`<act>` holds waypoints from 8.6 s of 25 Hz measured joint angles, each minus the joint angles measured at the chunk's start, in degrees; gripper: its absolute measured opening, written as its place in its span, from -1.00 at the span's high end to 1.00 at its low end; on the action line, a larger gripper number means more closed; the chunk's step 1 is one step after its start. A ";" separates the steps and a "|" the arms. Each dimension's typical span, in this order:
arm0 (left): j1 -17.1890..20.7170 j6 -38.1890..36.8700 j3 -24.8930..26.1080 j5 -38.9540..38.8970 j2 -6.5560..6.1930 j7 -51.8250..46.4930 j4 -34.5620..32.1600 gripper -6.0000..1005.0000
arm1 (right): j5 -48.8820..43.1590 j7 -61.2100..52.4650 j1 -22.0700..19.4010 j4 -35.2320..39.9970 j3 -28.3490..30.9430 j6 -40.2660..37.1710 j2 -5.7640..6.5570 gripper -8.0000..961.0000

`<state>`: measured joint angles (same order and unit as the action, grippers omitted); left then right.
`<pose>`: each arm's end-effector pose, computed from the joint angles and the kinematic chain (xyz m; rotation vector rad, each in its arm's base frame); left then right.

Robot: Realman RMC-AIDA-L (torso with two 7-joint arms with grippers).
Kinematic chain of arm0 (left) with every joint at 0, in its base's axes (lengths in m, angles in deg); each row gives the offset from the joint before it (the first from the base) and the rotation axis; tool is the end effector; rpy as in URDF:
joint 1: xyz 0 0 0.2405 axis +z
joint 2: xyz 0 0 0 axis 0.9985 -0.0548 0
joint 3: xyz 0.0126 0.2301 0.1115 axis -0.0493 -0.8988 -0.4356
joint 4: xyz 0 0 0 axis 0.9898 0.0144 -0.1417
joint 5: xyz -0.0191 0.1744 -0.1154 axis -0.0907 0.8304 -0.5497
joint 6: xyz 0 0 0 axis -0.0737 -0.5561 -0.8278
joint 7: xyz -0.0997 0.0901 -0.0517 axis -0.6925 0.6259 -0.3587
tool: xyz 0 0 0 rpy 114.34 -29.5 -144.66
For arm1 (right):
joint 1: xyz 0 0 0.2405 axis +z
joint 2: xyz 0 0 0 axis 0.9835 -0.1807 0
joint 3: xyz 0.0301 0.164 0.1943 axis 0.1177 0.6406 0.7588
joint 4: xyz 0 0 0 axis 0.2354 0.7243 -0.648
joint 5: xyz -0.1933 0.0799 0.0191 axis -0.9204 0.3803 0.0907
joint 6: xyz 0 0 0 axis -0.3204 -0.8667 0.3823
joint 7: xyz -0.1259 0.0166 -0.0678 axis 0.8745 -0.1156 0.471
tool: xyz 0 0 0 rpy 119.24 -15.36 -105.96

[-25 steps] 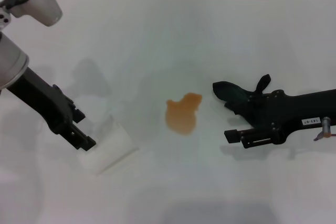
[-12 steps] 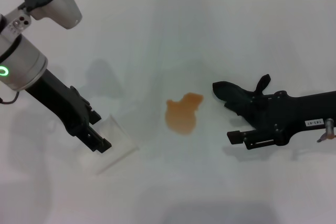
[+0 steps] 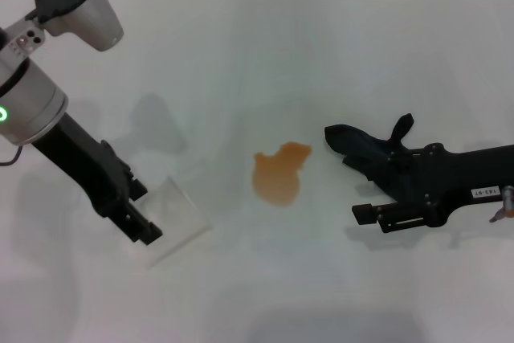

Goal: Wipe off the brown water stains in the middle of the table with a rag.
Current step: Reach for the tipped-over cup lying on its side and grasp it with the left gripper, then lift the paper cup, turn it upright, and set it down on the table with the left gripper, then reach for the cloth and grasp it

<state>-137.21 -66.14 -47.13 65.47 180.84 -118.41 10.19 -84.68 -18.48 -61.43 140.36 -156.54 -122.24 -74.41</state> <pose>-0.1977 0.3598 0.0120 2.9037 0.7257 -0.6047 0.2346 0.3022 0.0053 -2.9119 0.6419 0.4540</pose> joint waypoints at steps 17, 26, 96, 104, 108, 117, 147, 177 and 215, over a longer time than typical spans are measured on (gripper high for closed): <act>-0.11 0.11 0.03 2.10 0.37 0.23 0.17 -0.71 | 0.14 0.47 -0.04 -0.96 -0.01 0.39 -0.08 -0.61; 0.13 1.85 -0.18 2.57 1.30 0.88 0.29 -0.67 | 0.88 1.74 0.22 -2.92 -0.01 0.35 -0.09 -0.61; 24.20 31.88 4.58 -44.18 2.50 31.43 -6.21 -0.12 | 1.97 3.00 1.26 -2.99 1.58 3.13 0.00 -0.60; 25.94 33.80 4.84 -56.01 2.52 50.52 8.30 -0.12 | 1.81 6.81 1.27 -4.52 1.04 4.09 -0.05 -0.60; 26.10 34.44 4.84 -58.80 2.52 57.30 13.78 -0.12 | 1.80 8.90 1.27 -5.67 0.88 4.56 -0.07 -0.60; 26.90 34.62 4.95 -60.05 2.51 64.61 20.22 -0.12 | 1.75 10.30 1.27 -6.25 -2.21 7.00 -0.09 -0.60; 27.93 38.36 4.27 -59.37 2.52 64.77 23.92 -0.15 | 1.81 12.93 1.12 -8.02 -6.43 10.30 -0.18 -0.60; 45.92 34.28 -3.60 -68.70 2.34 56.70 2.26 -0.77 | 5.34 12.88 0.61 -8.14 -6.91 7.78 -0.18 -0.59; 35.49 6.66 11.86 -45.38 -2.05 44.89 -7.64 -0.77 | 3.68 -1.45 1.39 4.01 -5.91 6.35 0.01 -0.59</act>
<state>-101.72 -59.48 -35.26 20.09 178.79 -73.52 2.55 -81.00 -19.93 -60.05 144.37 -162.46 -115.89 -74.40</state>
